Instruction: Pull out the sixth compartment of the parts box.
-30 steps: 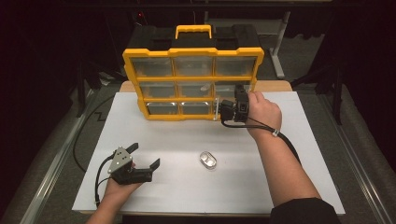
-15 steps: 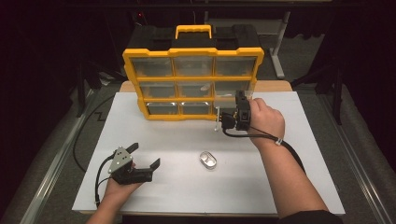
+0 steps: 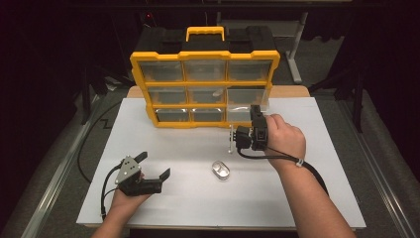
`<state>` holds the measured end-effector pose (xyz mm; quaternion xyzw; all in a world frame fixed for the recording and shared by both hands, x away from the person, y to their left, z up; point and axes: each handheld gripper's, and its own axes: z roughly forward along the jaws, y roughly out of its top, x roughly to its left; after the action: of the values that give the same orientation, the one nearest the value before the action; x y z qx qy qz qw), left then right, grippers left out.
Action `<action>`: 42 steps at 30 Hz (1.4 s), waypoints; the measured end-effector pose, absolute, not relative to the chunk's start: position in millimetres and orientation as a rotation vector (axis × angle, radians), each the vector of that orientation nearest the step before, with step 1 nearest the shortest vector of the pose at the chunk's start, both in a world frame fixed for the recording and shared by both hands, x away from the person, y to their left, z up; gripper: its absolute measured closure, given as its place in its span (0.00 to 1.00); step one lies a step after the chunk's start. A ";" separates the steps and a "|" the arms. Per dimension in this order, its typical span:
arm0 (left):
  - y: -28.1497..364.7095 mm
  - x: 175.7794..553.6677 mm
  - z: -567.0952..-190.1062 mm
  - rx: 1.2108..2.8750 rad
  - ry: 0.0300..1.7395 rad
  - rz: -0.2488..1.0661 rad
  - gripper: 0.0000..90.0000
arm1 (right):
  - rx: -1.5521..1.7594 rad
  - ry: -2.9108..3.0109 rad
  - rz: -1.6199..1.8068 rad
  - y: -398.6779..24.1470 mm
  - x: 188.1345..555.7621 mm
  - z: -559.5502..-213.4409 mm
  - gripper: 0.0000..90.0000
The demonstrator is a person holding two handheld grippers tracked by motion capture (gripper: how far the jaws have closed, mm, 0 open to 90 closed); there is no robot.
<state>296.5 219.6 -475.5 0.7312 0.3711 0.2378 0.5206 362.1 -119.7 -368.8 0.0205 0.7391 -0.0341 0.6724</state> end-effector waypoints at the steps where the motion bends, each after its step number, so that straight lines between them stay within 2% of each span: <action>1: 219.6 296.6 -475.6 1.752 0.889 0.569 0.00 | 0.042 1.665 -0.077 -119.7 361.0 -368.5 0.87; 26: 218.1 295.1 -475.9 1.756 0.880 0.562 0.00 | 0.014 1.657 -0.059 -122.1 335.8 -378.2 0.86; 42: 218.9 295.3 -475.6 1.760 0.875 0.562 0.00 | 0.034 1.656 -0.062 -119.9 343.7 -377.2 0.86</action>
<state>295.3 218.9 -475.6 0.7346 0.3651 0.2346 0.5216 343.7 -119.9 -377.2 0.0150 0.7366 -0.0277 0.6756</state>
